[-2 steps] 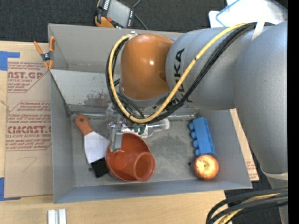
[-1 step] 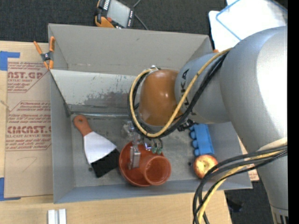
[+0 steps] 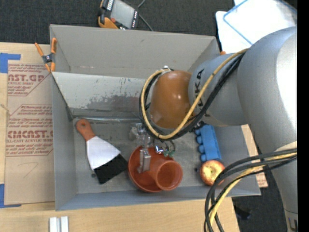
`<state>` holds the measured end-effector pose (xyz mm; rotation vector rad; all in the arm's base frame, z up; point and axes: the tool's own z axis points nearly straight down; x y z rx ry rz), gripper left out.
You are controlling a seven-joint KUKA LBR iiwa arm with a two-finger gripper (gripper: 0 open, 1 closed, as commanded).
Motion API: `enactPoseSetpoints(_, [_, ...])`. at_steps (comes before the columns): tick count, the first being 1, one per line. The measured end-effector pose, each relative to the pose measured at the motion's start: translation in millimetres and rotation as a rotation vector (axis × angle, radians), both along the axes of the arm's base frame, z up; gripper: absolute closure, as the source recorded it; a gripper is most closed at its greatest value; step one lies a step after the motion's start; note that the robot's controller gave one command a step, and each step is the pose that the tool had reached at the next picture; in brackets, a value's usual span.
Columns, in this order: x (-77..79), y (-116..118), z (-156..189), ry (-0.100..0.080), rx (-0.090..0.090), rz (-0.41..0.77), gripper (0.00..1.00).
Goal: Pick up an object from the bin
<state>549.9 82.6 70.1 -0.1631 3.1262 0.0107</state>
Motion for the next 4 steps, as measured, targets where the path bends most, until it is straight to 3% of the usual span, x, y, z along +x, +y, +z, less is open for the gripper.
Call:
enactPoseSetpoints(1, [-2.1, 16, -1, 0.010, -0.003, -0.034, 0.00])
enactPoseSetpoints(2, [0.0, 4, 0, 0.001, 0.000, -0.008, 0.00])
enactPoseSetpoints(3, [-0.8, 16, 1, 0.009, -0.001, -0.031, 1.00])
enactPoseSetpoints(4, [-0.8, 16, 1, 0.009, -0.001, -0.031, 1.00])
